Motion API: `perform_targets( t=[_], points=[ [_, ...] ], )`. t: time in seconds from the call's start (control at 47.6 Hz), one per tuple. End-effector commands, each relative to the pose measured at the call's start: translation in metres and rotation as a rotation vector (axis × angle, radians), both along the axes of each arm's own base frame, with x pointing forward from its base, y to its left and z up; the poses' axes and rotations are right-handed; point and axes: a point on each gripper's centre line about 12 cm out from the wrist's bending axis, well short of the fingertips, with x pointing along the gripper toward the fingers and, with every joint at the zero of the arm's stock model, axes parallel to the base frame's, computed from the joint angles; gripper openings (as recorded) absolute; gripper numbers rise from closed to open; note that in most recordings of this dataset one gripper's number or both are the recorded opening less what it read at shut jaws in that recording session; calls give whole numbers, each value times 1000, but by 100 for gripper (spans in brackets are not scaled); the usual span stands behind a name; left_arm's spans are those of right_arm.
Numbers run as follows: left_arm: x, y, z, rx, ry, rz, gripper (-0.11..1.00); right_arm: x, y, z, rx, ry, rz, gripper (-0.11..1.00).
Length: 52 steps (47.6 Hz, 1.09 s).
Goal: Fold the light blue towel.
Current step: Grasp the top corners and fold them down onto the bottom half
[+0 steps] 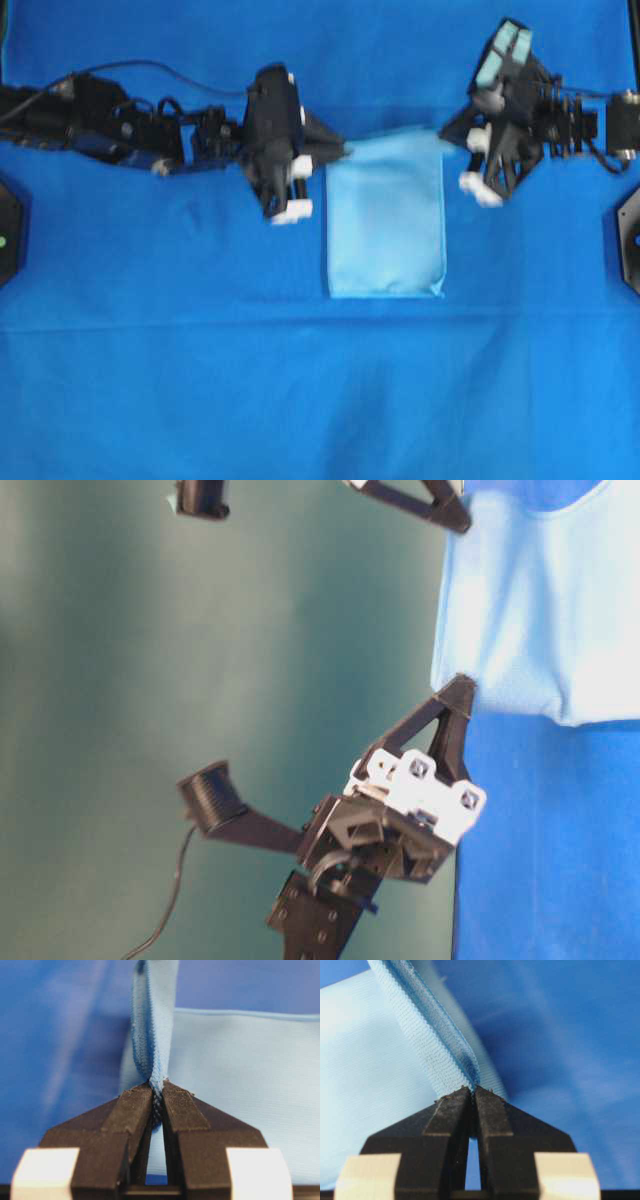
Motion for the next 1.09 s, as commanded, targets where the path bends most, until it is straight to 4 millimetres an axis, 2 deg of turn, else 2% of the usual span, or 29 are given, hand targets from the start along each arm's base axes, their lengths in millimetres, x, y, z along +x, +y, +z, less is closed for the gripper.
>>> perform_targets(
  t=[0.0,0.189,0.399,0.483,0.672,0.882,0.966,1.071],
  points=[
    [1,-21,19,7,-41,-50,4,0,16,5,22,-6,16,3],
    [2,-60,11,-1,28,-144,4,2,49,-2,90,34,29,3],
    [-4,-91,-3,-3,77,-218,4,7,76,-9,131,68,62,3],
    [-6,-93,-13,-4,103,-224,4,9,84,-16,141,87,74,3],
    [2,-93,-36,-5,109,-220,4,14,85,-36,160,152,47,3],
    [2,-97,-45,-3,103,-229,4,21,94,-45,185,143,82,3],
    [3,-98,-44,-3,98,-232,13,22,97,-45,192,132,95,3],
    [4,-101,-44,-1,94,-239,33,23,100,-44,193,129,106,7]
  ],
)
